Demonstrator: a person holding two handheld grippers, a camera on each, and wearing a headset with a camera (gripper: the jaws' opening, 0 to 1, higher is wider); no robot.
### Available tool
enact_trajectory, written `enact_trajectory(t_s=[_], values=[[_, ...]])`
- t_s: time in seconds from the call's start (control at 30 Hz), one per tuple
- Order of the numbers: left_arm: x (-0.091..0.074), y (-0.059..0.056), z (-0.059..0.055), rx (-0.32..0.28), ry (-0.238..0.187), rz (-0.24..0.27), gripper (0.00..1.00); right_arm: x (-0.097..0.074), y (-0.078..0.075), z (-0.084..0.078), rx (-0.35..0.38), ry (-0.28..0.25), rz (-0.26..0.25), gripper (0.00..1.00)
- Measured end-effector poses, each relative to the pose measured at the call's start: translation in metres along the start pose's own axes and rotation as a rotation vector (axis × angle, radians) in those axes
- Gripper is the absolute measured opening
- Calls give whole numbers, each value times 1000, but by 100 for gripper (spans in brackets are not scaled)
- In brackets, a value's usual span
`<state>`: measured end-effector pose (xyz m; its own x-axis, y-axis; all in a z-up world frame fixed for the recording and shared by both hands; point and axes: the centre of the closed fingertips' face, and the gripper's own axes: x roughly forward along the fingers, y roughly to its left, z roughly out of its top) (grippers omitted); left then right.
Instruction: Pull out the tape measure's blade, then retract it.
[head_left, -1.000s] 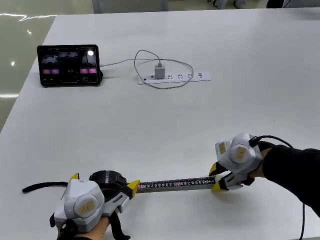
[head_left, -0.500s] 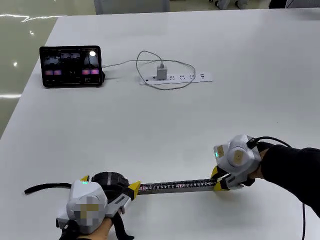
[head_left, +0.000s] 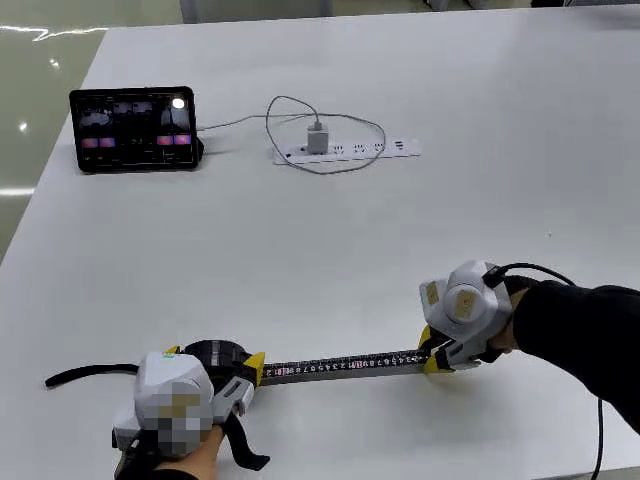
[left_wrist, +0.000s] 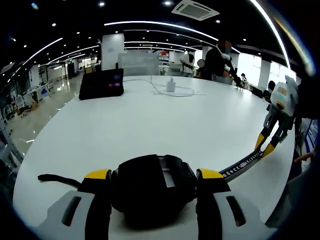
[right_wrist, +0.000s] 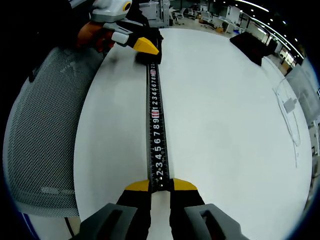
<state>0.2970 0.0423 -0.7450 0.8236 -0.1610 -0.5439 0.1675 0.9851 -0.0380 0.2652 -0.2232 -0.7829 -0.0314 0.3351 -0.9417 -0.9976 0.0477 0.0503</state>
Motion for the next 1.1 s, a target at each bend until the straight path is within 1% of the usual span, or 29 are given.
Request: enact_trajectory(t_s=[0.1,0.2,0.33,0.4,0.6,0.63,0.67,0.73,0.9,1.0,1.03,1.1], values=[[1,0,-1,-2,22,-1,63,-1,-1,-1,-4,14,1,9],[2,1,-2,-10,52,-15,63,-1,-2,-2,19,0,5,9],[2,0,-4,1,62,-18,62,-1,-1,0,40,-13,-10,9],[2,-1,-3,2,63,-13,61,-1,-1,0,45,-7,-17,9],[3,-1,-4,6,82,-28,61,-2,-1,2,72,-15,-7,9],[3,-2,-4,12,88,-32,61,-1,-2,2,115,-17,-17,9],[3,-2,-4,19,91,-38,61,-2,-2,2,135,-15,-15,9],[4,-2,-3,19,102,-42,61,-1,-2,3,105,-10,-11,9],[4,-3,-4,22,96,-44,61,0,-1,4,96,8,-11,9],[4,-3,-4,22,94,-40,61,0,-2,5,107,8,-8,9],[4,-3,-4,23,94,-39,61,0,-2,6,127,4,-2,9],[4,-3,-3,26,96,-41,61,1,-2,7,122,3,7,9]])
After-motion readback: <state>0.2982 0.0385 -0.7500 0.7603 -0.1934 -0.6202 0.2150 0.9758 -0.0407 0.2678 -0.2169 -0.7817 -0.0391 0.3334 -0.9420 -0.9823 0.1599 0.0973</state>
